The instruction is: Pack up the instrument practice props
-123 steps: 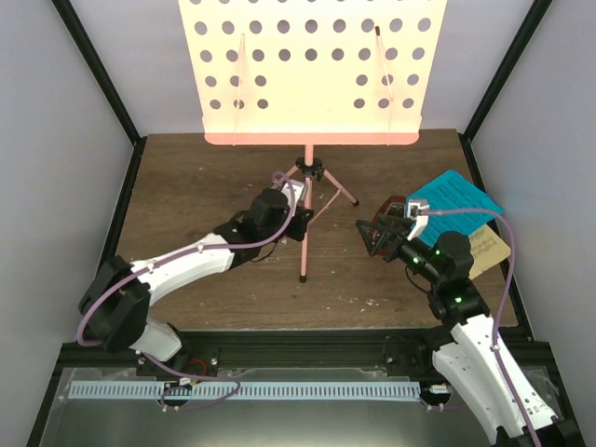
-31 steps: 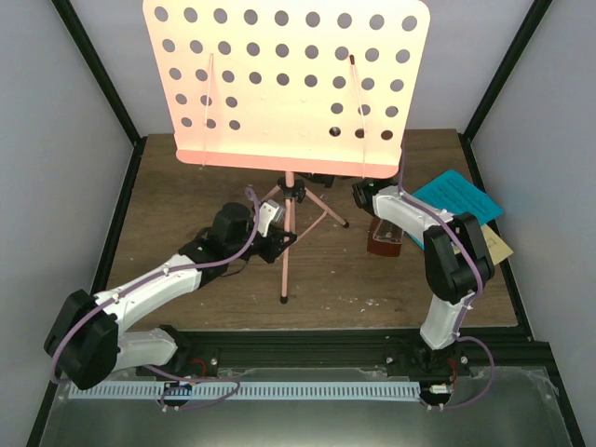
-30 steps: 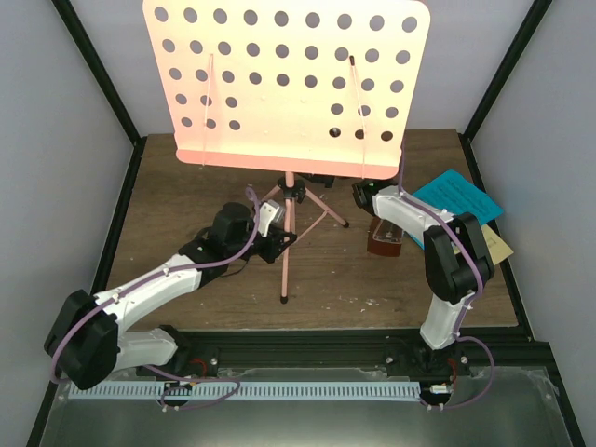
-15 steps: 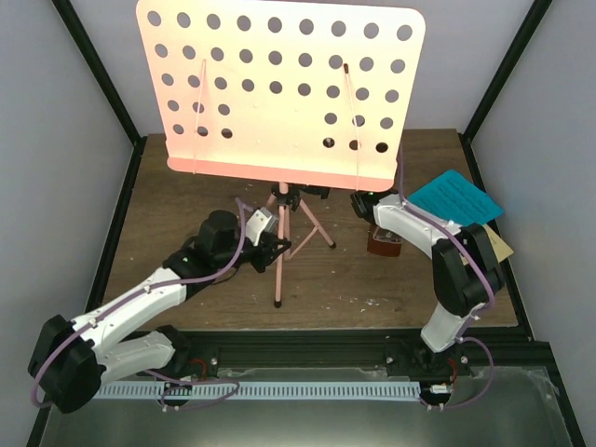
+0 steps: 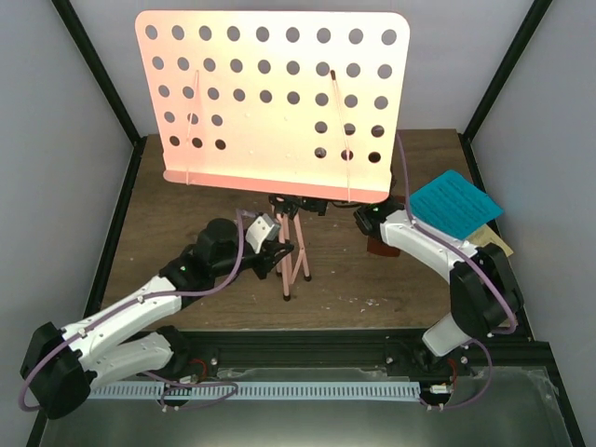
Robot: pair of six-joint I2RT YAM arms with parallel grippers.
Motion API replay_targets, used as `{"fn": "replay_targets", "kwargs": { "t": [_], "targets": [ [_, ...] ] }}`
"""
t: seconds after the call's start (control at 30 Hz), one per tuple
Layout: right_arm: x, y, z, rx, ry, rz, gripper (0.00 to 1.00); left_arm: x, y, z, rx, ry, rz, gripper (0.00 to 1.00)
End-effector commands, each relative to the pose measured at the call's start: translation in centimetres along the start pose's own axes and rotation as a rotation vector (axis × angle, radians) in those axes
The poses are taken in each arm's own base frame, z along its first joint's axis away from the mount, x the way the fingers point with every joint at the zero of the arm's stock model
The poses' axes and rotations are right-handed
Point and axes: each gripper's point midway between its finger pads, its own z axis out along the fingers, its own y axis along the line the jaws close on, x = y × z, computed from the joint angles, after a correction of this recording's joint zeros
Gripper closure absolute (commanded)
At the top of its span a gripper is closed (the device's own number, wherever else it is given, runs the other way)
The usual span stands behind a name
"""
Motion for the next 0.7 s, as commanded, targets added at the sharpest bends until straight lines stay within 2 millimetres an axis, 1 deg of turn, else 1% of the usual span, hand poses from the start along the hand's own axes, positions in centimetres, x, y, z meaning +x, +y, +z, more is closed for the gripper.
{"fn": "replay_targets", "kwargs": {
  "t": [0.0, 0.07, 0.1, 0.17, 0.27, 0.33, 0.4, 0.5, 0.63, 0.67],
  "targets": [
    [-2.8, 5.2, 0.3, -0.102, -0.054, -0.169, 0.99, -3.9, 0.8, -0.8, -0.086, -0.168, 0.050, 1.00],
    [-2.5, 5.4, 0.1, -0.092, -0.057, -0.166, 0.99, -3.1, 1.1, -0.7, -0.098, -0.151, 0.038, 1.00],
    [-2.4, 5.4, 0.0, -0.085, -0.058, -0.165, 0.99, -2.7, 1.2, -0.7, -0.103, -0.143, 0.028, 0.96],
    [-2.1, 5.5, -0.3, -0.071, -0.062, -0.166, 0.99, -1.7, 1.4, -0.7, -0.109, -0.123, 0.006, 0.84],
    [-1.8, 5.5, -0.6, -0.041, -0.067, -0.169, 0.99, -1.0, 1.3, -1.0, -0.106, -0.121, -0.028, 0.63],
    [-1.8, 5.6, -0.9, -0.024, -0.073, -0.175, 0.99, -0.6, 1.2, -1.3, -0.099, -0.122, -0.049, 0.53],
    [-1.8, 5.7, -1.1, -0.011, -0.078, -0.182, 0.99, -0.2, 1.0, -1.7, -0.089, -0.125, -0.065, 0.47],
    [-1.8, 5.8, -1.2, 0.002, -0.081, -0.184, 0.99, 0.1, 0.8, -2.3, -0.083, -0.138, -0.082, 0.36],
    [-1.8, 5.8, -1.4, 0.012, -0.084, -0.185, 0.99, -0.6, 0.7, -3.0, -0.084, -0.187, -0.105, 0.23],
    [-1.8, 5.8, -1.4, 0.015, -0.085, -0.184, 0.99, -0.9, 0.7, -3.1, -0.081, -0.201, -0.109, 0.16]
  ]
}}
